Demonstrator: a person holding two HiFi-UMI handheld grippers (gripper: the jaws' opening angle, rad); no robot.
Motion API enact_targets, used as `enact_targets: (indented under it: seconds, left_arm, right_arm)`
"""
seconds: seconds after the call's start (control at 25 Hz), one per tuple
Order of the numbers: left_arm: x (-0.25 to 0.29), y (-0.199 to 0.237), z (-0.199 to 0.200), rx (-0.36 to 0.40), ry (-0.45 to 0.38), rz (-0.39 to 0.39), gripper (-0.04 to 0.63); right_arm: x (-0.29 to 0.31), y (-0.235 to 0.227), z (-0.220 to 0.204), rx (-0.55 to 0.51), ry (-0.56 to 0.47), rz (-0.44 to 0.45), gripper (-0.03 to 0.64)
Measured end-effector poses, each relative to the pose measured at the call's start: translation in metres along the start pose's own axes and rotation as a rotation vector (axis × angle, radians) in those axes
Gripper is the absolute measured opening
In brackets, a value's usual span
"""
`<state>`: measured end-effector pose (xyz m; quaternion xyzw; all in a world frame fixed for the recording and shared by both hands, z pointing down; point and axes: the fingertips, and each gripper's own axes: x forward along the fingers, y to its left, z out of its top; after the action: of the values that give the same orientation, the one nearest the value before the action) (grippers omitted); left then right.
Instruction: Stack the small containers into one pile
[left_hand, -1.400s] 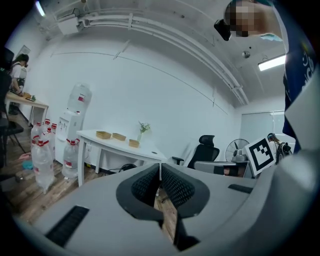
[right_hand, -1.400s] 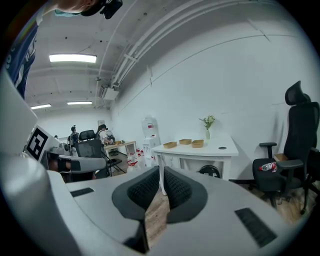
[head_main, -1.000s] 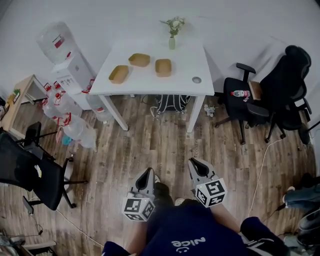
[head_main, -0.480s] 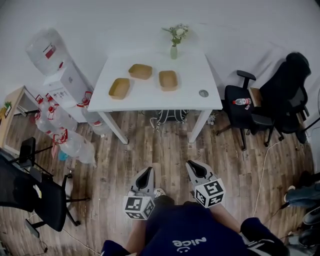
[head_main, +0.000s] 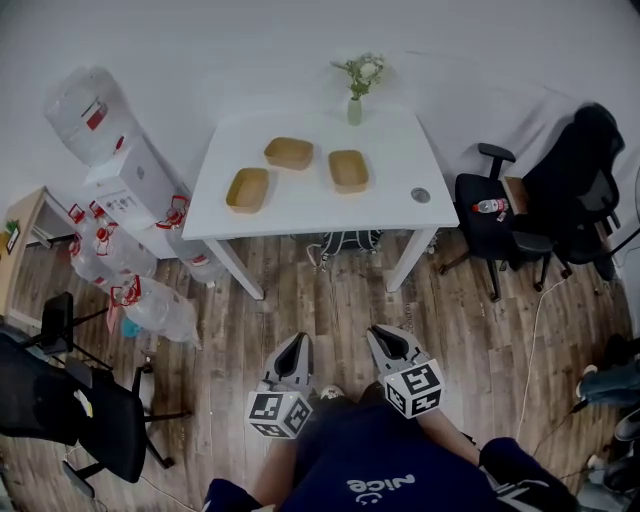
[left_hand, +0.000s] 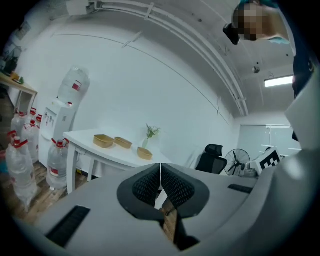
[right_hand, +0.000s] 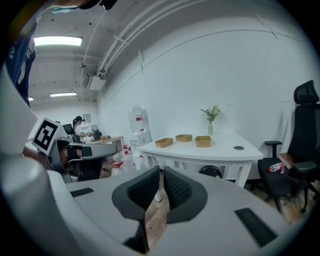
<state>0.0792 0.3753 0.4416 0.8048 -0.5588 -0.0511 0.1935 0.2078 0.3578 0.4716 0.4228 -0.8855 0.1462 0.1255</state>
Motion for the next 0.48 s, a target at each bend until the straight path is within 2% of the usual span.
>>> enact_targets:
  seconds: [0.2,0.36,0.48]
  left_arm:
    - [-0.003,0.018,-0.004,-0.015,0.012,0.033,0.02]
    - [-0.001,0.026,-0.009,-0.092,0.005,0.054,0.02]
    - [0.006,0.033,-0.007,-0.087,0.001,0.067,0.02]
  right_arm:
    - [0.012,-0.005,-0.005,0.032,0.014,-0.013,0.057]
    - [0.024,-0.012,-0.01,0.041,0.043,-0.018,0.057]
    - [0.038,-0.016,-0.012,0.047,0.063,-0.004,0.057]
